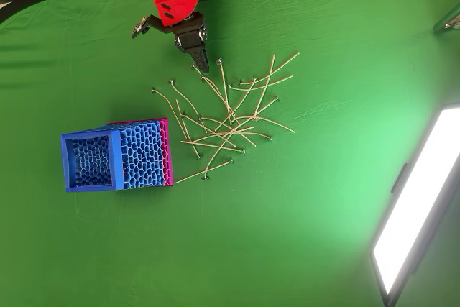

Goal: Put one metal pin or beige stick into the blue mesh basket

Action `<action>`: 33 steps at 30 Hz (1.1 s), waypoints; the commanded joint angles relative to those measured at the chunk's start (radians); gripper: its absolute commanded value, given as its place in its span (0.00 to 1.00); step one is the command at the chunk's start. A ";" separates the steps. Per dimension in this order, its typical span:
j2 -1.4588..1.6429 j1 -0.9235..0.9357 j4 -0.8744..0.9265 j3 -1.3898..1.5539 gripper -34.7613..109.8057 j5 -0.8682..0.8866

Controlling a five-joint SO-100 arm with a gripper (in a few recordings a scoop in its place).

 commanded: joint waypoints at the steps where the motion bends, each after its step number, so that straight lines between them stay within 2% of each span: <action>1: 0.008 0.000 -0.014 0.005 0.25 -0.008; 33: 0.008 0.023 -0.009 -0.005 0.24 -0.029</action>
